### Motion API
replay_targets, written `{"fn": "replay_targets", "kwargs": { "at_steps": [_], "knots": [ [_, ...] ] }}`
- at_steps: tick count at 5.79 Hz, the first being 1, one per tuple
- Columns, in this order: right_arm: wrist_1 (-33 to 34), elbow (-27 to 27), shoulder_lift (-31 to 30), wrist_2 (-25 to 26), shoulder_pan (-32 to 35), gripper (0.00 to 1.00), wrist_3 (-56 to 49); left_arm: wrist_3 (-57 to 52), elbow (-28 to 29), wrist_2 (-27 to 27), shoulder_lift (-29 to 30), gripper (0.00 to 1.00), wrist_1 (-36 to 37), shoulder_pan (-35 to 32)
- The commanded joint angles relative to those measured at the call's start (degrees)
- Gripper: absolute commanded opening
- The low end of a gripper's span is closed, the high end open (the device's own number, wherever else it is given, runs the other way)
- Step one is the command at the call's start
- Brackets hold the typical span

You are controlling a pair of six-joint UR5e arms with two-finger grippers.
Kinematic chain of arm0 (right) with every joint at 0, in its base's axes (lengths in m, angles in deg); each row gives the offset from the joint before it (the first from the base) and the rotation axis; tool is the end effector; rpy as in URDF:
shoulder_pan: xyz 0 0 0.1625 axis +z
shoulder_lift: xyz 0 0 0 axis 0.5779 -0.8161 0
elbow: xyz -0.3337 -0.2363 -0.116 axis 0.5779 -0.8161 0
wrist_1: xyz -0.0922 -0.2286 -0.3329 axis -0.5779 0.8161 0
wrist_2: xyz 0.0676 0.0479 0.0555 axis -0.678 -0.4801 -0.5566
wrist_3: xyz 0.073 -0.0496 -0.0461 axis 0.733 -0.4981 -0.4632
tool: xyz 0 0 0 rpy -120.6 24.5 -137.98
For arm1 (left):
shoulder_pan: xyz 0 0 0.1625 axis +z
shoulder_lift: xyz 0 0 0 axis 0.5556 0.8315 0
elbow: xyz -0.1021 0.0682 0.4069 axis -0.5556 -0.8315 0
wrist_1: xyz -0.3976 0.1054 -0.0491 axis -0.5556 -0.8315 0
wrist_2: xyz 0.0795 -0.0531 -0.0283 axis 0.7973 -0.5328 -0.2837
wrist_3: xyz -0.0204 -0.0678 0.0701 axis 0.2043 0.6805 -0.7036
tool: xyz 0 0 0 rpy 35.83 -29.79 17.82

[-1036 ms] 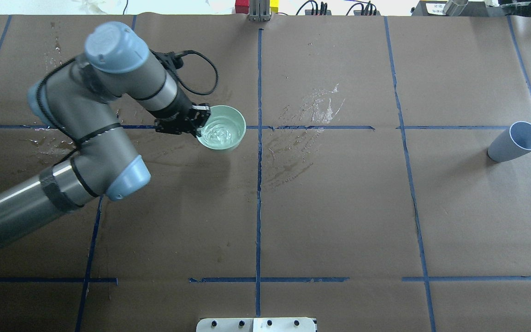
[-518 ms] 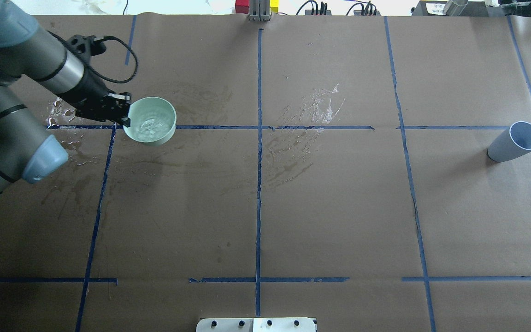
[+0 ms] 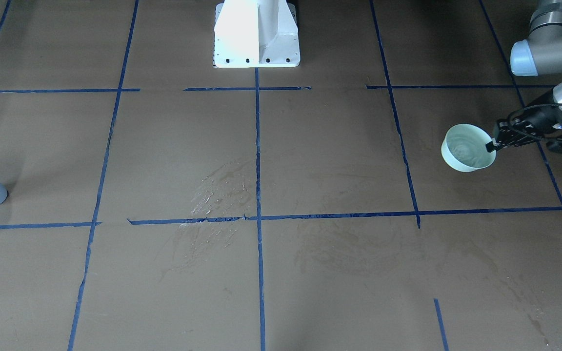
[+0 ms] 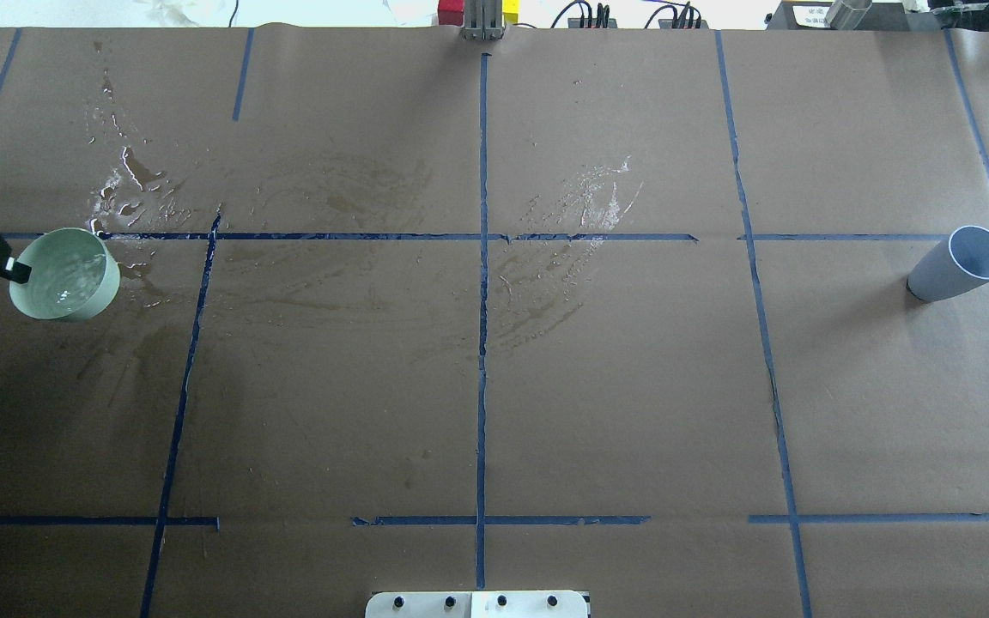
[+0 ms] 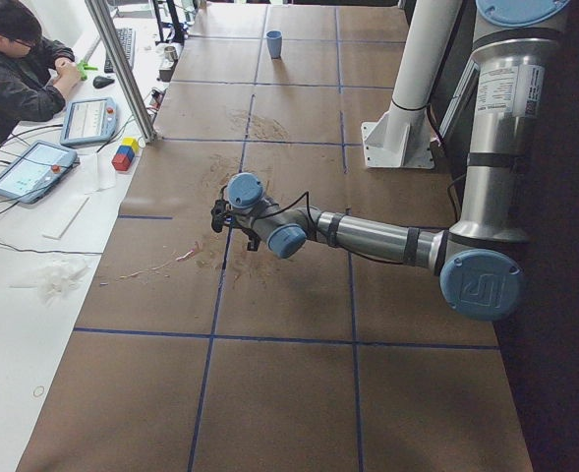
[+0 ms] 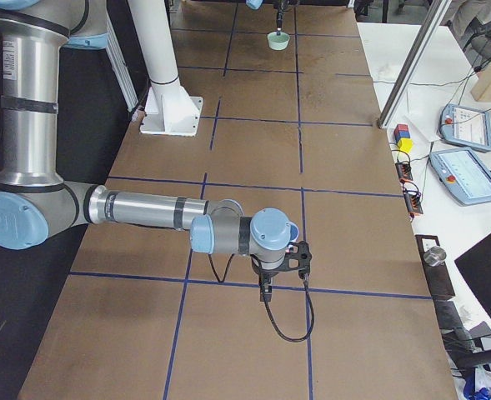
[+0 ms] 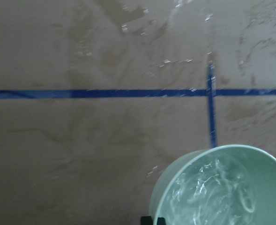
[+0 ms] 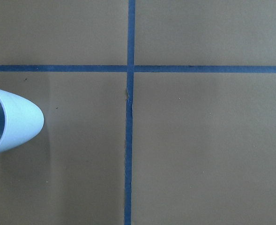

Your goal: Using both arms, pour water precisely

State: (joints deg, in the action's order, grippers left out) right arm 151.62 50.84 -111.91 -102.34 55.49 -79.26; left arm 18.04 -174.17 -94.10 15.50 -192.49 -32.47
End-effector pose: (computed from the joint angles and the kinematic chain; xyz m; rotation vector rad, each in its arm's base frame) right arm 0.0676 -0.4469 0.6725 0.0262 -0.8066 0.0008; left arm 0.1504 -0.4791 0.5569 0.0772 1.0580 0.0434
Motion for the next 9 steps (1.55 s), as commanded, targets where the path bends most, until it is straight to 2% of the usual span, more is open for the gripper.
{"fn": "replay_targets", "kwargs": {
  "at_steps": [1,2,6,9],
  "knots": [
    [-0.1,0.0,0.0,0.0,0.0,1.00,0.0,-0.1,8.0,0.8,-2.5,0.00,-12.5,-0.4],
    [-0.1,0.1,0.0,0.0,0.0,1.00,-0.1,5.1,10.5,3.3,-1.9,0.00,-16.6,-0.1],
    [-0.4,0.2,0.0,0.0,0.0,1.00,-0.2,11.2,13.2,4.0,1.3,0.00,-17.1,0.4],
    [-0.4,0.2,0.0,0.0,0.0,1.00,-0.2,11.4,13.3,3.9,1.3,0.00,-16.9,2.4]
  ]
}}
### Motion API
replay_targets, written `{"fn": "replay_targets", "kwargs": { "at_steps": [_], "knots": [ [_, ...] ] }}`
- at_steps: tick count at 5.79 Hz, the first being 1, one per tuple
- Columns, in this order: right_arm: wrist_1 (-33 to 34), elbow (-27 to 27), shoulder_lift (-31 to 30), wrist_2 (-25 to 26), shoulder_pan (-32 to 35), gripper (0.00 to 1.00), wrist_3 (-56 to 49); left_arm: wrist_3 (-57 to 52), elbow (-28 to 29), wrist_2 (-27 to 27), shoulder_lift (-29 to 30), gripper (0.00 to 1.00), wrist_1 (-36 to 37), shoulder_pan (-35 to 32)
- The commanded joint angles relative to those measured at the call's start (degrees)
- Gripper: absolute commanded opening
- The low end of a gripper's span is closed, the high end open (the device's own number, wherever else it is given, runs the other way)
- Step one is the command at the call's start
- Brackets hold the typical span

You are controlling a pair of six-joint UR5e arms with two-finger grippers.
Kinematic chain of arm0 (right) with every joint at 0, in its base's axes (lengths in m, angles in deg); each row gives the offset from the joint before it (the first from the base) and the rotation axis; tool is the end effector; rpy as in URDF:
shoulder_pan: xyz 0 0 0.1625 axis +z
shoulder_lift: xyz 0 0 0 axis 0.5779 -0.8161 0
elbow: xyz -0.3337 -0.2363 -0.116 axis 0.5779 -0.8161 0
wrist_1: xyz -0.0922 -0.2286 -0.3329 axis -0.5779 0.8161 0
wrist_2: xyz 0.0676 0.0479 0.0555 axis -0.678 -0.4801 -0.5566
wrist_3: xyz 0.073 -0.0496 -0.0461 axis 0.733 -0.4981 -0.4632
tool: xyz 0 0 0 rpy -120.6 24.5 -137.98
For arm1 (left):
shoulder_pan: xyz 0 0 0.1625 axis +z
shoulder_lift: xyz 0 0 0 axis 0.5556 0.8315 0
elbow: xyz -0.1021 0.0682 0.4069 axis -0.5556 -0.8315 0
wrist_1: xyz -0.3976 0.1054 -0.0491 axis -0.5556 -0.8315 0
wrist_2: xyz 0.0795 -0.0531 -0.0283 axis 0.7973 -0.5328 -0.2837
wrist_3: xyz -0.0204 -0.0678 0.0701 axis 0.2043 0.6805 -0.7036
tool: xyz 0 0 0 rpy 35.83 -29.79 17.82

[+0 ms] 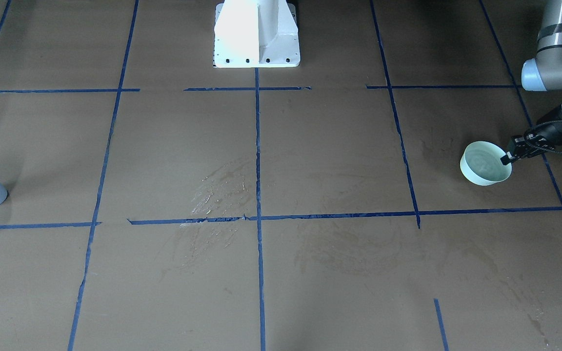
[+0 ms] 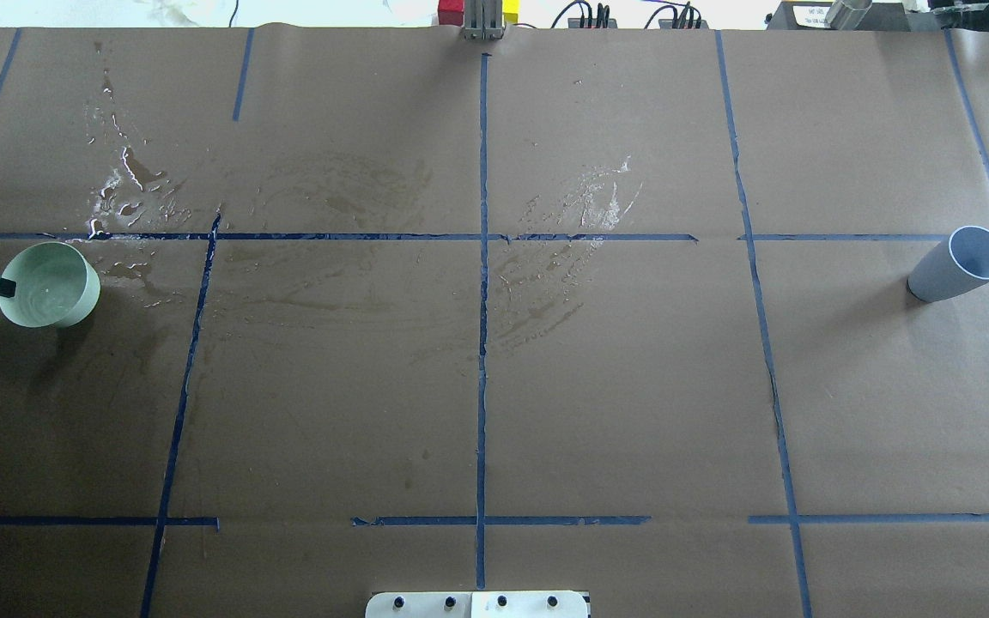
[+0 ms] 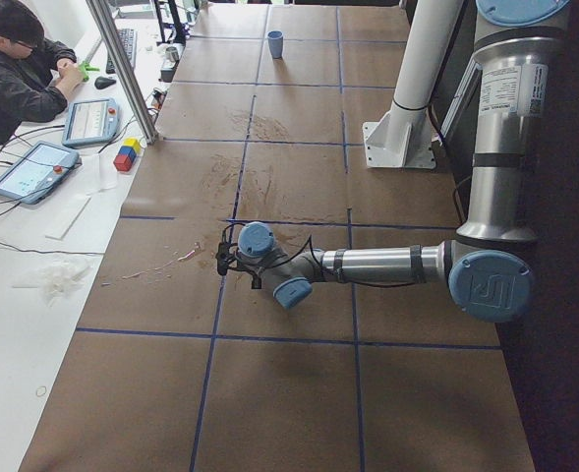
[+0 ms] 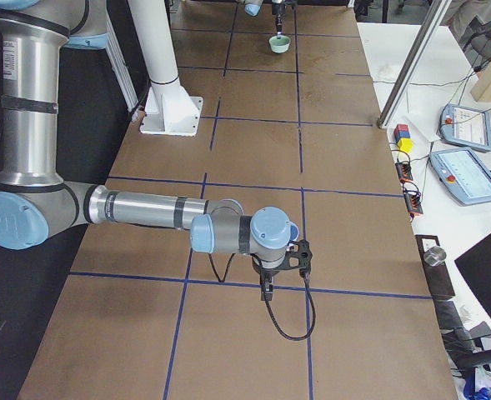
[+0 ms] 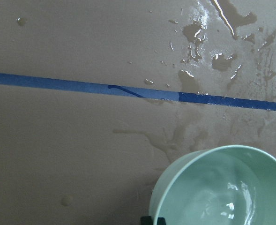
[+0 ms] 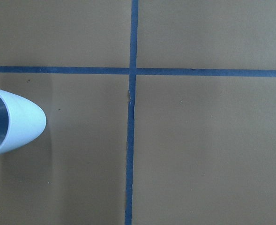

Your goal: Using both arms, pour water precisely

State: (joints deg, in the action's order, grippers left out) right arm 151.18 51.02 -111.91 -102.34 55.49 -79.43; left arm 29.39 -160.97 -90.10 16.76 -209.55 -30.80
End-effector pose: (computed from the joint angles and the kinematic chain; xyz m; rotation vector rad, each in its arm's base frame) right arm 0.0676 -0.4477 0.6702 0.0376 -0.8064 -0.0064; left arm 0.1630 -0.4822 0.6319 0.0748 1.0569 -0.0963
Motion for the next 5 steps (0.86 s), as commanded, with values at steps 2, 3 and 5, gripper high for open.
{"fn": "replay_targets", "kwargs": {
  "at_steps": [2,3,5],
  "knots": [
    [0.0,-0.1,0.0,0.0,0.0,1.00,0.0,0.0,0.1,0.0,0.0,0.09,0.1,1.4],
    [0.0,-0.1,-0.1,0.0,0.0,1.00,0.0,-0.1,0.2,0.2,0.0,0.15,0.2,1.5],
    [0.0,0.0,-0.1,0.0,0.0,1.00,0.0,-0.2,0.2,0.2,-0.1,0.44,0.3,1.5]
  ]
}}
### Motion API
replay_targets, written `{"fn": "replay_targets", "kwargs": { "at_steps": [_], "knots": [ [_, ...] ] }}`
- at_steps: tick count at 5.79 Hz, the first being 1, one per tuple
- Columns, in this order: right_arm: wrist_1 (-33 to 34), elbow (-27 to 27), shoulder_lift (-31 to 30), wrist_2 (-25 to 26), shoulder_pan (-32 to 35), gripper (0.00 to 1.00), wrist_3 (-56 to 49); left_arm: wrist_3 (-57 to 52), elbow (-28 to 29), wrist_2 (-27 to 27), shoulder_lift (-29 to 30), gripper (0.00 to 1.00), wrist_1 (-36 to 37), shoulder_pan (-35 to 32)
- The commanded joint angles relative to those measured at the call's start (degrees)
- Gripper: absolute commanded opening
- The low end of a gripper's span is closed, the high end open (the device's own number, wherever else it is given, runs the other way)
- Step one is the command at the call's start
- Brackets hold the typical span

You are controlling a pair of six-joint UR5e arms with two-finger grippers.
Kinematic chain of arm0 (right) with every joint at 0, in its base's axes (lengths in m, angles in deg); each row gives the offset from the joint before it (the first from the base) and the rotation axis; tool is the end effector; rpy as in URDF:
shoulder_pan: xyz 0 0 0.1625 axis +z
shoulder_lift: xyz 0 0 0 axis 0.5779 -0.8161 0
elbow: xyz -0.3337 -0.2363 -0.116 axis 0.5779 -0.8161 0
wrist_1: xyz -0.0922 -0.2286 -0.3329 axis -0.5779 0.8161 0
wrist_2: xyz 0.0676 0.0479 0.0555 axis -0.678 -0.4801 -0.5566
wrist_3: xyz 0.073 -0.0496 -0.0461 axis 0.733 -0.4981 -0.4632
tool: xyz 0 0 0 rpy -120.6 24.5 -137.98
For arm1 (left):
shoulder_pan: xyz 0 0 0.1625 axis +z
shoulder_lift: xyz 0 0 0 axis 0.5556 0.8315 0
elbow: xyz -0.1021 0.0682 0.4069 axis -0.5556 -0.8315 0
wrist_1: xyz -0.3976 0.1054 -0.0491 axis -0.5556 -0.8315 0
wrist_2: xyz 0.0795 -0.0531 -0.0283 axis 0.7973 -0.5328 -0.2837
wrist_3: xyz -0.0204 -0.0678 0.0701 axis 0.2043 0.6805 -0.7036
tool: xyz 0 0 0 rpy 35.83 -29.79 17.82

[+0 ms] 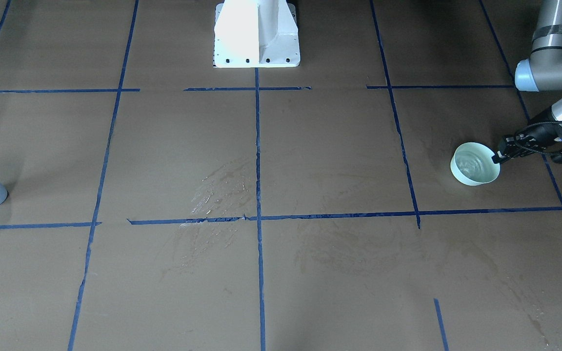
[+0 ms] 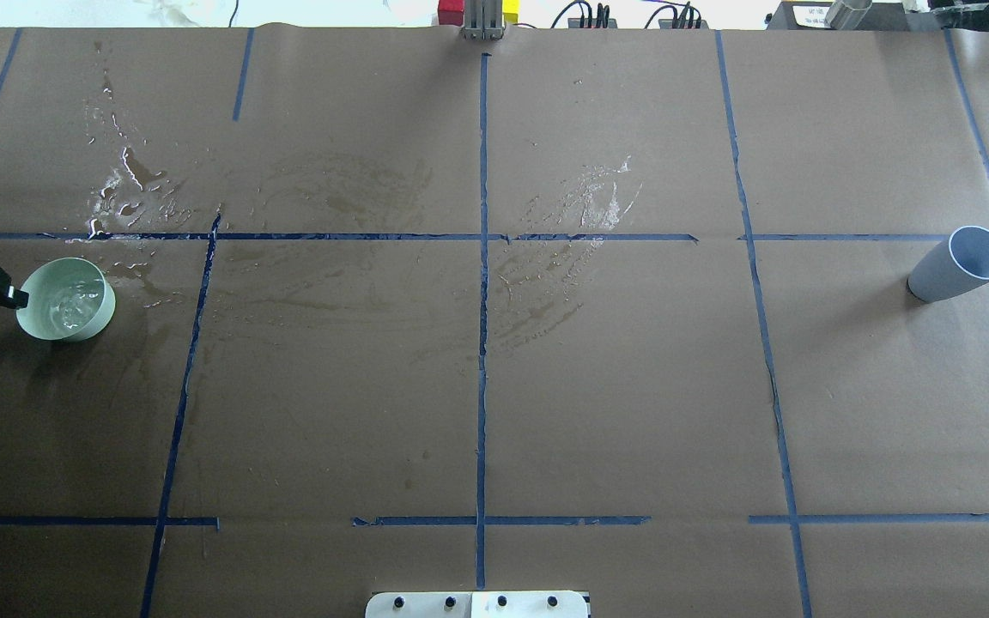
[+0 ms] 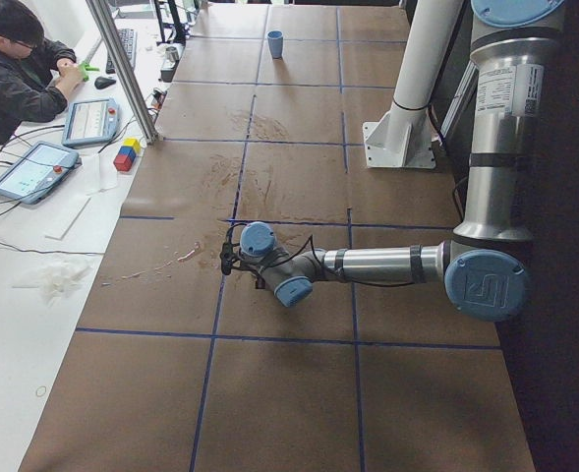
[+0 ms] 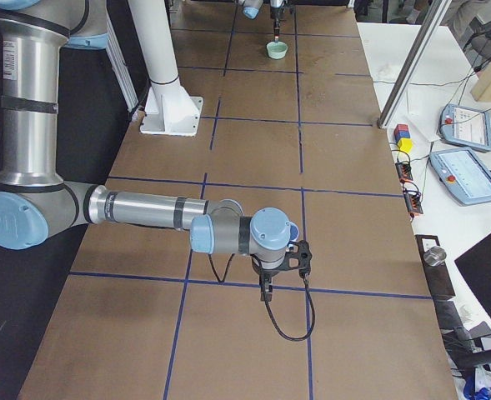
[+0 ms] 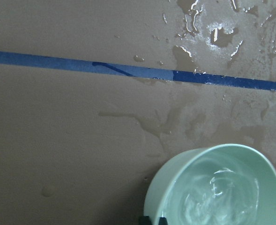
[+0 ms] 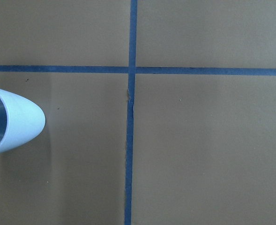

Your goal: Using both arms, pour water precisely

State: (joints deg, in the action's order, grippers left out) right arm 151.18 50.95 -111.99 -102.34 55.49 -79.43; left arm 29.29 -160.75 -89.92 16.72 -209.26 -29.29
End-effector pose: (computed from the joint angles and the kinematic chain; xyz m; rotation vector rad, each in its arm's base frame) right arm 0.0676 -0.4469 0.6714 0.0351 -0.8064 -0.0054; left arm 0.1753 -0.4776 0.6349 0.0563 1.0508 -0.0765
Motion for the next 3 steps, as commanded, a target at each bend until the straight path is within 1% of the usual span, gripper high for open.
{"fn": "replay_targets", "kwargs": {
  "at_steps": [1,2,3],
  "knots": [
    [0.0,0.1,0.1,0.0,0.0,1.00,0.0,-0.2,-0.2,0.0,0.0,0.71,-0.1,0.0],
    [0.0,0.1,0.0,0.0,0.0,1.00,0.0,-0.7,-0.8,0.0,0.1,1.00,-0.1,0.0],
    [0.0,0.1,0.1,0.0,0.0,1.00,0.0,-3.2,-0.7,0.1,0.0,1.00,0.0,-0.3]
  ]
}}
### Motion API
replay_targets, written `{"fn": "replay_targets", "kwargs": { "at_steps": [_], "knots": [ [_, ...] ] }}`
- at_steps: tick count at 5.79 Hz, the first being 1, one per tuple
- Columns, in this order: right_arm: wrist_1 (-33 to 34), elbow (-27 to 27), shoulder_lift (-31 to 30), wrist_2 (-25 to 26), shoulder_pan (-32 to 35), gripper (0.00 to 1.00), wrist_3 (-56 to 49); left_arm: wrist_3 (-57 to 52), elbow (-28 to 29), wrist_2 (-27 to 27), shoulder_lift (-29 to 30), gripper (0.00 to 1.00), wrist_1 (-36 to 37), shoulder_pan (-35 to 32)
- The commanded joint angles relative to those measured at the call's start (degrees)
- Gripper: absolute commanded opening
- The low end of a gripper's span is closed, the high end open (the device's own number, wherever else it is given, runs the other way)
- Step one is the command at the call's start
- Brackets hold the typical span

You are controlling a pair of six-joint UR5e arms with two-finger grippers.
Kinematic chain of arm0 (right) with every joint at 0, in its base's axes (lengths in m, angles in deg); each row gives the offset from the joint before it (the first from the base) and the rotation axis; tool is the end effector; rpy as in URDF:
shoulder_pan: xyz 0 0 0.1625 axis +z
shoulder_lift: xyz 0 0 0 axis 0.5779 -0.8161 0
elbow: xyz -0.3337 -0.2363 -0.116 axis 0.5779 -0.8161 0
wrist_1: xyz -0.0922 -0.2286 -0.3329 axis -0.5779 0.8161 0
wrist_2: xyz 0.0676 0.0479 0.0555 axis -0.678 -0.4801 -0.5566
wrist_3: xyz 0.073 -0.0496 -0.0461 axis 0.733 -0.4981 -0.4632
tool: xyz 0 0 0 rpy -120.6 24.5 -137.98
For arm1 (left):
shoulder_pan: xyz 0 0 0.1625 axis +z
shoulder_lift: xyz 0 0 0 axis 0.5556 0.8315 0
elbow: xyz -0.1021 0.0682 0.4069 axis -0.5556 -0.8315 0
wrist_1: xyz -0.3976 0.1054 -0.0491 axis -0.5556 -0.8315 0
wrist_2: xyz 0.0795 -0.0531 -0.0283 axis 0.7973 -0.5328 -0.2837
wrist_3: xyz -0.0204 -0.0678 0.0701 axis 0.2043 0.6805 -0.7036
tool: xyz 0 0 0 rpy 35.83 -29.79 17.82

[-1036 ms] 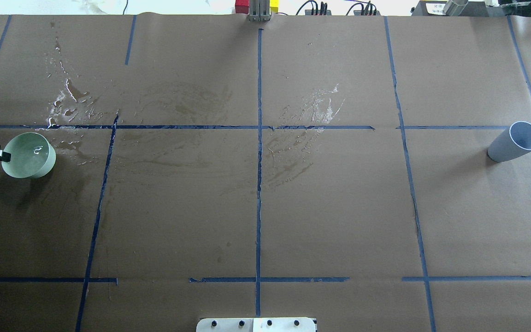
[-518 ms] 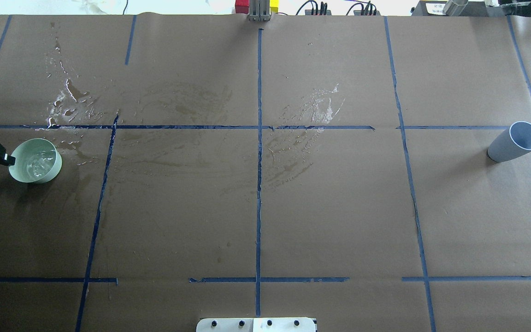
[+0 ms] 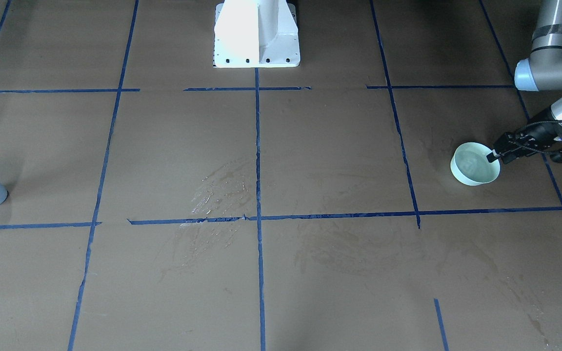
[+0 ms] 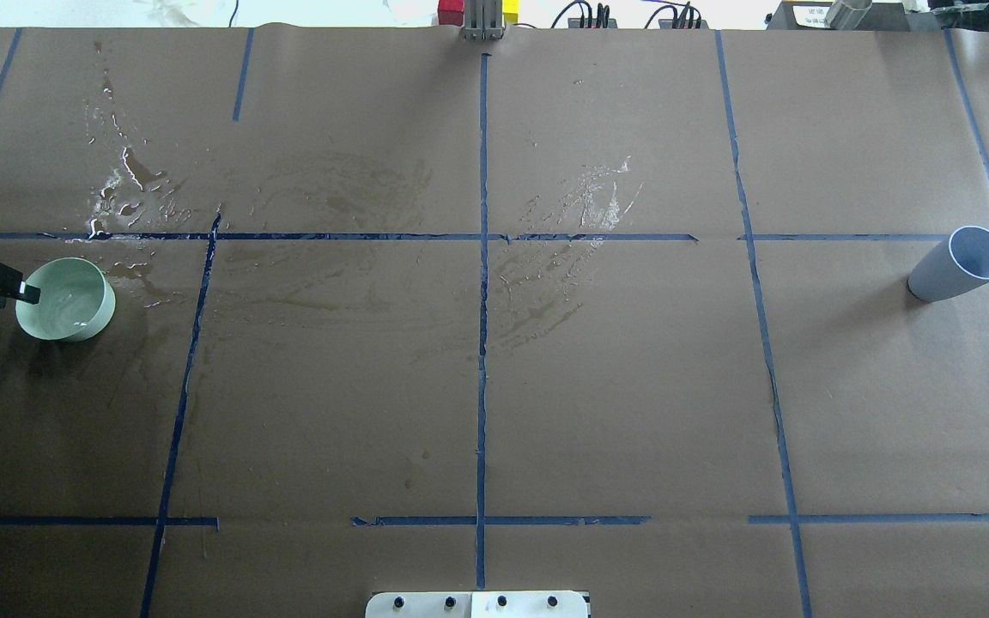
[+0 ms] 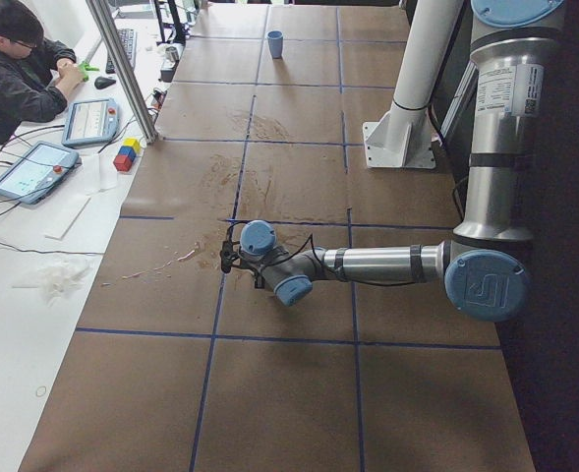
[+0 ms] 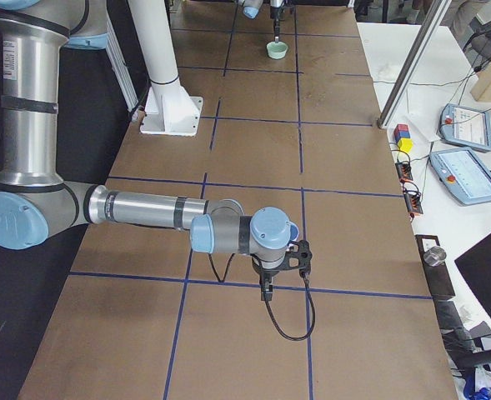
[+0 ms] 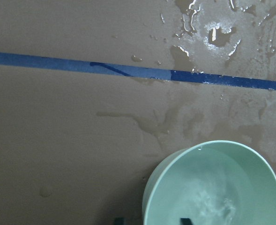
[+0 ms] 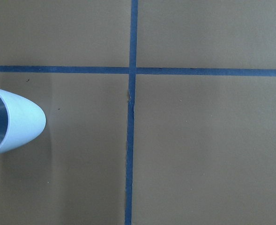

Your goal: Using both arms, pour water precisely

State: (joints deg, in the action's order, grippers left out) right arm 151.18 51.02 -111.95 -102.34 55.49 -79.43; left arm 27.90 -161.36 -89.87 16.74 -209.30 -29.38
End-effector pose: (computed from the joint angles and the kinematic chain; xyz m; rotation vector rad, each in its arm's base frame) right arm 0.0676 -0.4473 0.6705 0.0369 -0.8064 -0.0061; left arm 0.1748 -0.4785 0.6293 0.0798 1.0549 -0.0511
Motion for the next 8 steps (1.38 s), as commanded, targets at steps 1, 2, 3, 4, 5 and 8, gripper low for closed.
{"fn": "replay_targets", "kwargs": {
  "at_steps": [1,2,3,4,5,8],
  "knots": [
    [0.0,0.0,0.0,0.0,0.0,1.00,0.0,-7.2,0.1,0.0,-0.6,1.00,0.4,-1.6],
    [-0.1,0.0,0.0,0.1,0.0,1.00,0.0,-17.9,-0.1,0.0,-1.3,1.00,6.4,-6.3],
    [-0.1,0.0,0.1,0.1,0.0,1.00,0.0,-31.5,-0.3,0.0,-1.1,1.00,16.0,-11.7],
    [-0.1,0.1,0.1,0.2,0.0,1.00,0.0,-41.3,-2.4,0.1,-0.8,1.00,27.0,-15.3],
    [-0.1,0.1,0.1,0.2,0.0,1.00,0.0,-48.7,-6.2,0.1,-0.8,1.00,39.0,-19.3],
    [-0.1,0.0,0.1,0.3,0.0,1.00,-0.1,-55.1,-15.3,0.1,-1.1,1.00,59.5,-27.0]
  ]
}}
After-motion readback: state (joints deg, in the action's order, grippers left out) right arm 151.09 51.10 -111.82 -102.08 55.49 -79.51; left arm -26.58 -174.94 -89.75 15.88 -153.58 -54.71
